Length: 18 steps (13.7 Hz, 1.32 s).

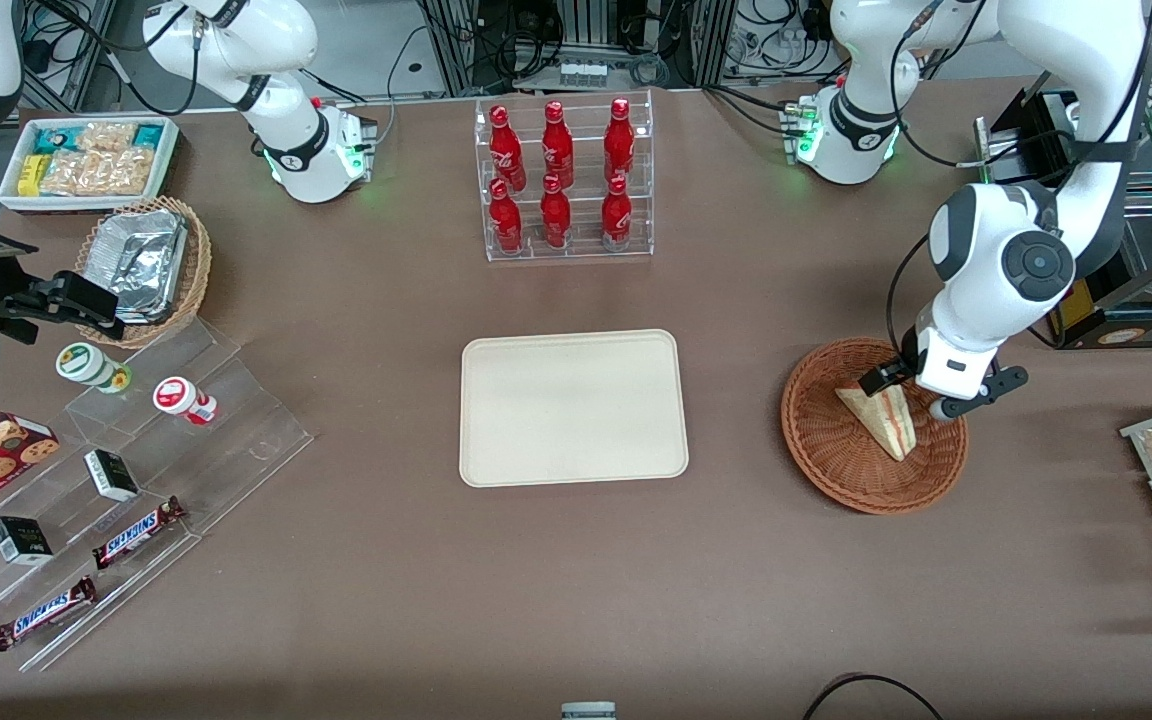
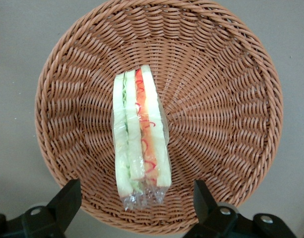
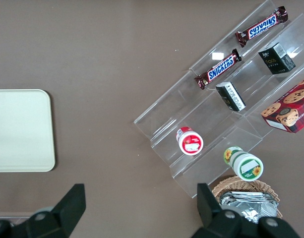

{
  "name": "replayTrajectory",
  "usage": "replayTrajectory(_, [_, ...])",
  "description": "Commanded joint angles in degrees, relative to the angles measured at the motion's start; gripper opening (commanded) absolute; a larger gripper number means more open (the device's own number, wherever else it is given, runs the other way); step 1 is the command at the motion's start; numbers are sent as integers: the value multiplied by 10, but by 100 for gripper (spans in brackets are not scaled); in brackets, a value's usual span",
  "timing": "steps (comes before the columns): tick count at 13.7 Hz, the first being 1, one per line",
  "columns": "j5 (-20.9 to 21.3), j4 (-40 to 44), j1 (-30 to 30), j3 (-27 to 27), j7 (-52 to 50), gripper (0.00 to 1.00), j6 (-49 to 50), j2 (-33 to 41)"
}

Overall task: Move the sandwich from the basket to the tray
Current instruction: 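Lower the open left gripper over the sandwich and close on it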

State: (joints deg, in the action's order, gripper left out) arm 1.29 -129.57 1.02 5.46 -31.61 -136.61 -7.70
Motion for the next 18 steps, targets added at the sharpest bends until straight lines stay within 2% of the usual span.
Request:
replayTrajectory(1, [0,5,2,-2,-29,100,-24,-18])
replayTrajectory(3, [0,5,2,-1,-56,100,-35,-30])
replayTrajectory(11, [0,5,2,-2,-58,99,-62,-64])
replayTrajectory(12, [1,4,2,-2,-57,90,-64,-66])
replayTrajectory(13, [1,2,2,-2,-57,64,-64,-66])
replayTrajectory(14, [1,2,2,-2,-58,35,-64,-66])
replayTrajectory(15, [1,2,2,-2,-57,18,-63,-66])
replayTrajectory(16, [1,2,2,-2,-55,6,-62,-65])
replayTrajectory(17, [1,3,3,-2,-53,0,-60,-63])
replayTrajectory(18, [6,4,6,-2,-51,0,-56,-59])
